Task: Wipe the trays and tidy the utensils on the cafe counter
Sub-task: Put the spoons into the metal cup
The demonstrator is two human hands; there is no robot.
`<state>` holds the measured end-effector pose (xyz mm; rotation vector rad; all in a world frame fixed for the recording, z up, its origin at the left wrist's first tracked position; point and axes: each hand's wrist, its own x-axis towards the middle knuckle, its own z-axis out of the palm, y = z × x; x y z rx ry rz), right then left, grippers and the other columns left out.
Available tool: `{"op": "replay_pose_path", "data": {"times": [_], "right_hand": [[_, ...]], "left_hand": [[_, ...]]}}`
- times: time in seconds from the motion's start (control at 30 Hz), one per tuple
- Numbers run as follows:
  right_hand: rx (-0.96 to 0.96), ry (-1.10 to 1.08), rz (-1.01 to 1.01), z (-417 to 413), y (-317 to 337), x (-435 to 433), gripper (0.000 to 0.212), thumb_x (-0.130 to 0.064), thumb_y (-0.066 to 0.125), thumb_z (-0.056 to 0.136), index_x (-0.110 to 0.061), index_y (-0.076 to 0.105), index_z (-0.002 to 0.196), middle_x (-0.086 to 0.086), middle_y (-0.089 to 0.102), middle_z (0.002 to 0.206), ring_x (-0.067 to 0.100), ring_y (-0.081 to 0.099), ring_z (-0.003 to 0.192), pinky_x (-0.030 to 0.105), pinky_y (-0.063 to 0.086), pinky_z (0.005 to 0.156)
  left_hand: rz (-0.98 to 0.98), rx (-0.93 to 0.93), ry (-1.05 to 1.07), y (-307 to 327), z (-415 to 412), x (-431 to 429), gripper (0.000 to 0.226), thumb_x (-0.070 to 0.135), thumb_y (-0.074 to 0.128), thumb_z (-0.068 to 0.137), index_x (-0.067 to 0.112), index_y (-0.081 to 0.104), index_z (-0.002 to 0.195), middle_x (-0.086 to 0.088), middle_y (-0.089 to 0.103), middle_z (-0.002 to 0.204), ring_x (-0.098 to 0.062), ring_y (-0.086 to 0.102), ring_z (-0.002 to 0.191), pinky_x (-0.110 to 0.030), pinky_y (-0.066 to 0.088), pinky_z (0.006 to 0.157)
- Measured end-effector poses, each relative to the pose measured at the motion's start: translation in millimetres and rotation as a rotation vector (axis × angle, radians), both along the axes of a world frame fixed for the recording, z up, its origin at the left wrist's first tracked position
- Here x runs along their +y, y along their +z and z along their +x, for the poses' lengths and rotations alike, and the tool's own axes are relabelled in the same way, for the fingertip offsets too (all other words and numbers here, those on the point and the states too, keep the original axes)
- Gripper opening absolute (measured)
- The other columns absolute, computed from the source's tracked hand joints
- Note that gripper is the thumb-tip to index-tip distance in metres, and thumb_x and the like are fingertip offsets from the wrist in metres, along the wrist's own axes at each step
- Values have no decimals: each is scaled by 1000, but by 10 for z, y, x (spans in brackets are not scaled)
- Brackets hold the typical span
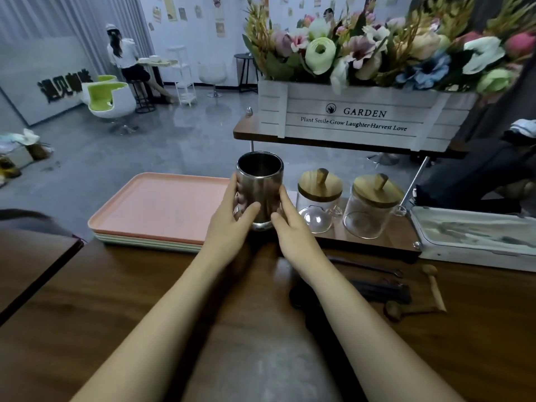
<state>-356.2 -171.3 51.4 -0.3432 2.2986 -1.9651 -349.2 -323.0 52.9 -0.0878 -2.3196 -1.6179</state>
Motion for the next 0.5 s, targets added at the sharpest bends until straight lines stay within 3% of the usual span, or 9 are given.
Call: {"op": "replay_pose_path", "data": {"times": [0.13, 0.23, 0.3, 0.43, 0.5], "right_hand": [[12, 54, 1, 452, 44, 245, 60, -13, 44, 105, -34, 24, 158, -15, 32, 160, -5, 30, 143, 27, 23, 123], [2, 108, 10, 917, 59, 530, 62, -11, 45, 105, -38, 25, 157, -20, 38, 152, -12, 33, 137, 16, 24, 116], [1, 140, 1, 1240, 42, 747, 63, -11, 47, 105, -42, 26, 155, -24, 41, 144, -11, 35, 136, 18, 27, 116], [3, 194, -6, 1807, -94, 1229, 67, -12, 51, 104, -58, 26, 144, -46, 41, 128, -9, 38, 137, 16, 29, 114], [18, 208, -4, 2044, -176, 1470, 69, -12, 53, 103, -64, 26, 139, -52, 40, 123, -13, 41, 133, 15, 31, 112]], "left_hand": [[2, 14, 39, -15, 556, 182, 71, 38, 61, 93, 34, 31, 157, 18, 57, 141, -2, 54, 130, -45, 44, 113], [2, -4, 105, -92, 1061, 405, 77, 51, 63, 88, 46, 28, 156, 26, 52, 145, 1, 49, 135, -44, 40, 116], [-10, -16, 149, -134, 1402, 593, 79, 58, 63, 84, 52, 28, 155, 30, 52, 144, 2, 49, 134, -44, 40, 117], [-5, -3, 201, -139, 2033, 1097, 80, 56, 64, 83, 49, 30, 155, 37, 53, 138, 5, 52, 130, -41, 44, 114], [-29, -3, 227, -160, 2287, 1336, 81, 59, 63, 82, 50, 28, 155, 27, 54, 141, 4, 54, 128, -42, 45, 113]]}}
